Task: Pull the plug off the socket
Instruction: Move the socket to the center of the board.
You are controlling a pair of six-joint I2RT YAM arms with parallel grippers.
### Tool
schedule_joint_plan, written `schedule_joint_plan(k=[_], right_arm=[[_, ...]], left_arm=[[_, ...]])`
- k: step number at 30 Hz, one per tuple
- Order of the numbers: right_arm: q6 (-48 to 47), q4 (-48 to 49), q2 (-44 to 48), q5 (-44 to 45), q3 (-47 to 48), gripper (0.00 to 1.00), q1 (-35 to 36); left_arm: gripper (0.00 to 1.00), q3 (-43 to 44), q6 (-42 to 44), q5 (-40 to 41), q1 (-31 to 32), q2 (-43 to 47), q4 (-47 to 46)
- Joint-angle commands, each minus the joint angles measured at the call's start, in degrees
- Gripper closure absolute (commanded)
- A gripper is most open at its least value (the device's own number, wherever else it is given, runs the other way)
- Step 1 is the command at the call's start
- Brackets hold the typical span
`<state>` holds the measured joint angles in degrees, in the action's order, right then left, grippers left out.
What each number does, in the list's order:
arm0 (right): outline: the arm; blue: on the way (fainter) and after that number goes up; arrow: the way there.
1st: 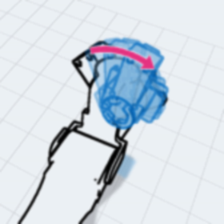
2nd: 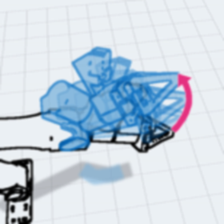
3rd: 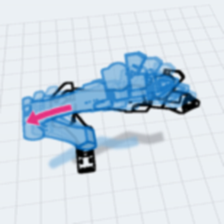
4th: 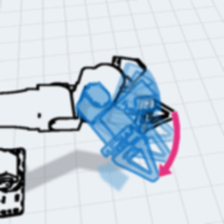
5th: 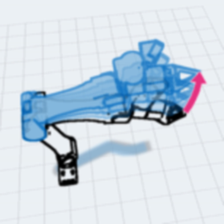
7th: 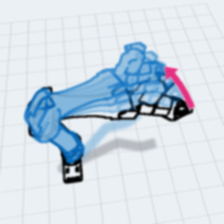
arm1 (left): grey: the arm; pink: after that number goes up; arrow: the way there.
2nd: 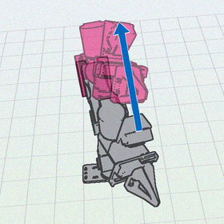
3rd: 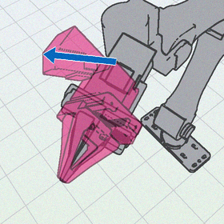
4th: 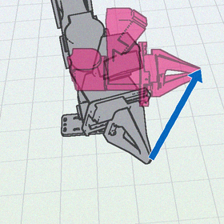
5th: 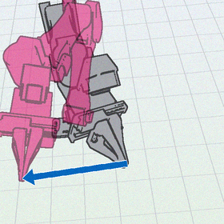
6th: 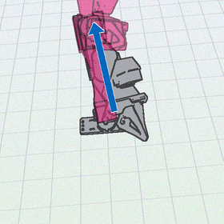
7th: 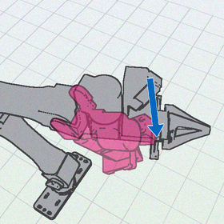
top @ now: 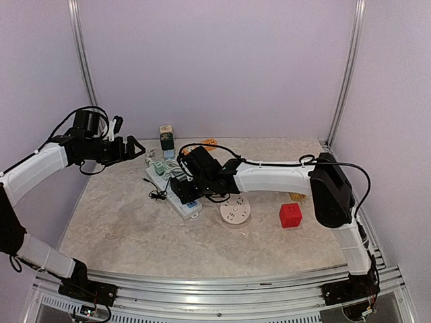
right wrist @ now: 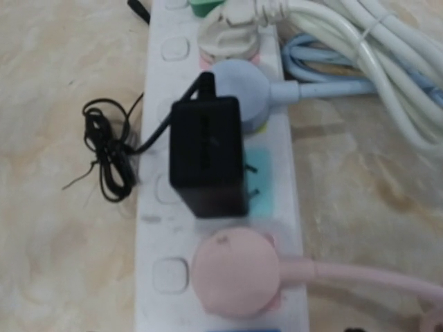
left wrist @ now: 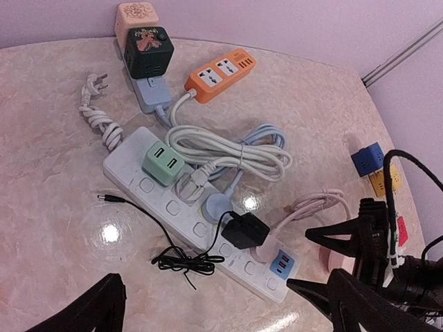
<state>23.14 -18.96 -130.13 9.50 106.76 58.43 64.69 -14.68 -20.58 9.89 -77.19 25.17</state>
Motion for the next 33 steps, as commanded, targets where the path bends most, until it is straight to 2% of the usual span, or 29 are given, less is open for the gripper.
schedule_joint_plan(k=[1, 9, 15, 20, 23, 27, 33], right_arm=[[-0.6, -3.6, -4.4, 1.1, 4.1, 0.25, 0.6], [-8.0, -5.9, -8.6, 3.4, 11.1, 0.2, 0.3], [-12.3, -10.0, -11.4, 2.6, 14.0, 0.23, -1.6], [-19.5, -10.0, -11.8, -4.1, 13.7, 0.27, -2.5], [-24.3, -10.0, -12.2, -4.8, 14.1, 0.27, -2.5], [-29.6, -10.7, -13.2, -5.5, 16.5, 0.26, -3.1], [-34.5, -14.8, -16.1, -11.6, 22.1, 0.27, -4.4]], left_arm=[[0.01, 0.2, 1.0, 0.6, 0.0, 0.6, 1.1], [0.01, 0.2, 0.9, 0.0, 0.0, 0.0, 1.1], [0.01, 0.1, 0.9, 0.1, 0.0, -0.1, 1.1], [0.01, 0.2, 1.0, 0.4, 0.0, -0.1, 1.1], [0.01, 0.2, 1.0, 0.4, 0.0, -0.3, 1.1], [0.01, 0.2, 1.0, 0.3, 0.0, -0.7, 1.2], [0.01, 0.3, 1.0, 0.4, 0.0, -1.2, 1.4]])
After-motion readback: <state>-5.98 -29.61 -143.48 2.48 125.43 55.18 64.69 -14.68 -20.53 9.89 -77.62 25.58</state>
